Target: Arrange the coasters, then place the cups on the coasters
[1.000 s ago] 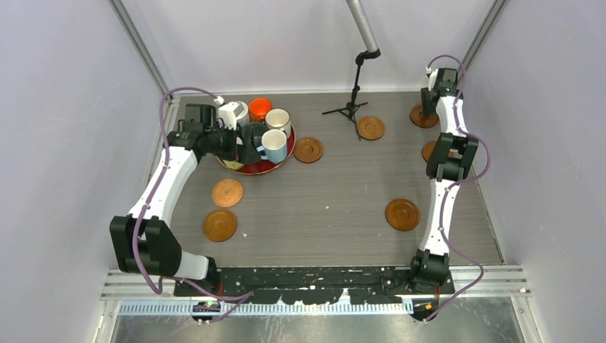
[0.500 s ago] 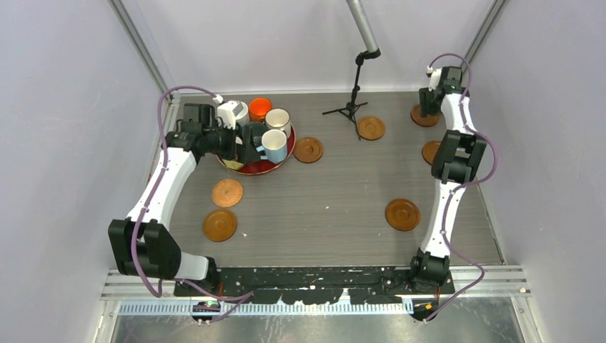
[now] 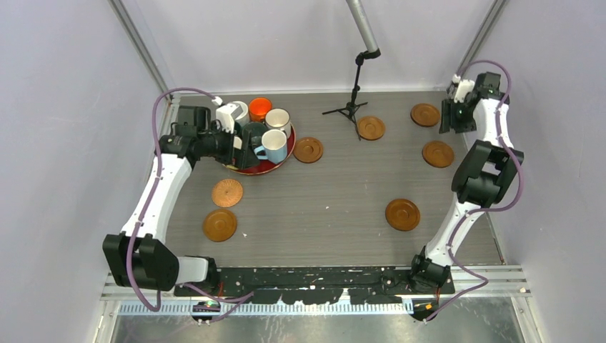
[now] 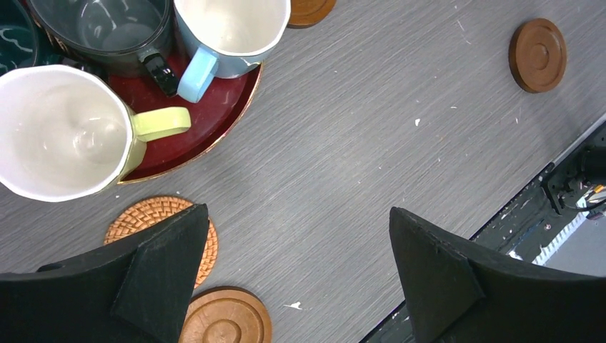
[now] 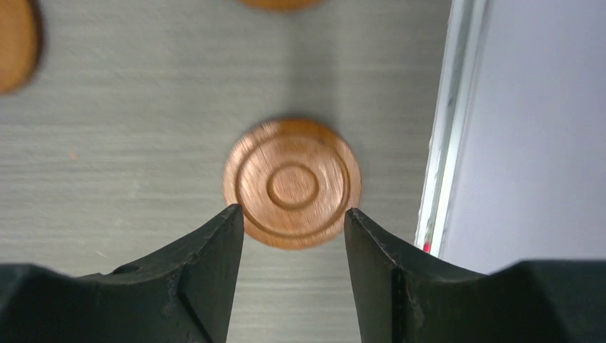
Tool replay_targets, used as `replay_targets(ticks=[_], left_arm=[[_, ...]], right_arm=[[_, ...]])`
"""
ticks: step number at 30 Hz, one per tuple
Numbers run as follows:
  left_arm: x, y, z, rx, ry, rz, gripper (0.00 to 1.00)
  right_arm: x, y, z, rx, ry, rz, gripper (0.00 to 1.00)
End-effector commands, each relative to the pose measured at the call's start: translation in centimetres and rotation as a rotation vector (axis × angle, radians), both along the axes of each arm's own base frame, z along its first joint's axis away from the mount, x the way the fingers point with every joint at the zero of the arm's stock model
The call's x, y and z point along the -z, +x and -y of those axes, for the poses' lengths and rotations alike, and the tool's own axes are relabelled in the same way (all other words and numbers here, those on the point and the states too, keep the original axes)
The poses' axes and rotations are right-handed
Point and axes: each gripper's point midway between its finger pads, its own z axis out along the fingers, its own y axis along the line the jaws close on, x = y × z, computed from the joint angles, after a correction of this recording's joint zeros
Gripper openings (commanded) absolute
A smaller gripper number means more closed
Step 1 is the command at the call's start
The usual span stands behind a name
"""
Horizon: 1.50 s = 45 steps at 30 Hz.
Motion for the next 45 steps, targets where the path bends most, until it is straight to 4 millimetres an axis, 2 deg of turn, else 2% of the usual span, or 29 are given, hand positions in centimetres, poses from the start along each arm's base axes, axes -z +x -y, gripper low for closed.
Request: replay_targets(ticks=[1,13,18,21,29,39,45], left_arm=[[-1.7,-0.9,0.3,0.030,-0.029,0.060,1.00],[-1.5,-0.6,0.2,0.022,-0.023,0.054,1.00],[-1.6,-0.3,0.2,0.017,-0.021,0.056,1.00],[-1.5,-0.2,0.2,0.015,-0.021,0.052,1.00],[-1.3,0.2,0.2,0.009,-0.022,0.044,1.00],[-1.2,0.5,0.1,0.002,-0.020,0.044,1.00],[-1.1,0.8,0.1,0.001,-0.017,0.043,1.00]], right_arm=[[3.3,-3.0,0.6,-0.018,0.015,-0.119,0.58],[9.5,-3.0,3.1,0.017,-0.070,-0.221,0.57],[11.3,-3.1,2.9,0.009,-0.057,-0.247,0.55],[12.1,-3.2,2.2,-0.003,-0.022,-0.258,0.52],[12.4,-2.1,0.3,-0.033,0.005,-0.250,0.47],[12.2,0.5,0.5,-0.020,-0.006,-0.219,0.46],[11.5,1.5,0.0,-0.029,-0.001,-0.206,0.46]])
